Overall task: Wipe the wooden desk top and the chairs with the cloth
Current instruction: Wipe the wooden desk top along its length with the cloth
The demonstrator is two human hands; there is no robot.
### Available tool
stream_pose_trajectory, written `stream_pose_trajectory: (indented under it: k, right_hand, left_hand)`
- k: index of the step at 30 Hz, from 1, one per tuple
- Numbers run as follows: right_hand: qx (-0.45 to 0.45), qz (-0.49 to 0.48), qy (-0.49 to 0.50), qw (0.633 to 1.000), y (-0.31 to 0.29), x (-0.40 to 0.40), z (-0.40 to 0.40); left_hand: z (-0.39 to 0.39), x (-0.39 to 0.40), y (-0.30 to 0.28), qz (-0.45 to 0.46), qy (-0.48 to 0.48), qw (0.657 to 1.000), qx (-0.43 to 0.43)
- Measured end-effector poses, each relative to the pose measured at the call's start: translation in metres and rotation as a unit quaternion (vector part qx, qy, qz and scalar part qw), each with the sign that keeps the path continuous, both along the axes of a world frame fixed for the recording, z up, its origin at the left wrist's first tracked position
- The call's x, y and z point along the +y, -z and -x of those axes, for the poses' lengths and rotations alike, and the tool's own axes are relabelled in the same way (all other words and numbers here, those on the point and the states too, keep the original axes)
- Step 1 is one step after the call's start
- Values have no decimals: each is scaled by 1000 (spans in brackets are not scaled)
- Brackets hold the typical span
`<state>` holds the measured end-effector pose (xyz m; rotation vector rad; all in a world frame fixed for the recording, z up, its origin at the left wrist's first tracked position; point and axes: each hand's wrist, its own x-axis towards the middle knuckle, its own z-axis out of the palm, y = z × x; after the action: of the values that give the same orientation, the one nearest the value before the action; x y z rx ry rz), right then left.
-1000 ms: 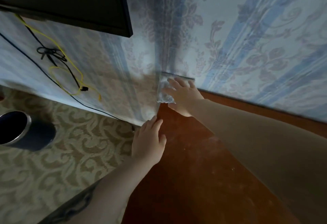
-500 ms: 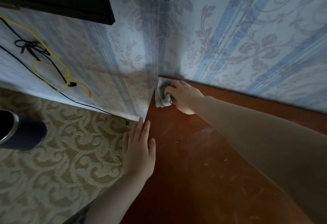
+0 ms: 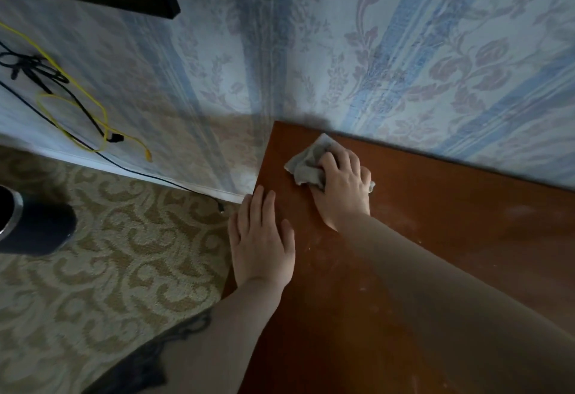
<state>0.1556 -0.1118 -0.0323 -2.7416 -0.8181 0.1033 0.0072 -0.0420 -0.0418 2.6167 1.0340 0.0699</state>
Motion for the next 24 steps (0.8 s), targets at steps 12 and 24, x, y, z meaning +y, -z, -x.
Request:
stream_pose_trajectory:
  k: [12,24]
  right_hand:
    - [83,-40,-165,982,-1,9,9]
    - [107,-70,-149,981,1,31,26]
  left_hand:
    - [-1,-1,5,-28,-5,1000,-1]
    - [0,-2,3,0,-19,1000,7]
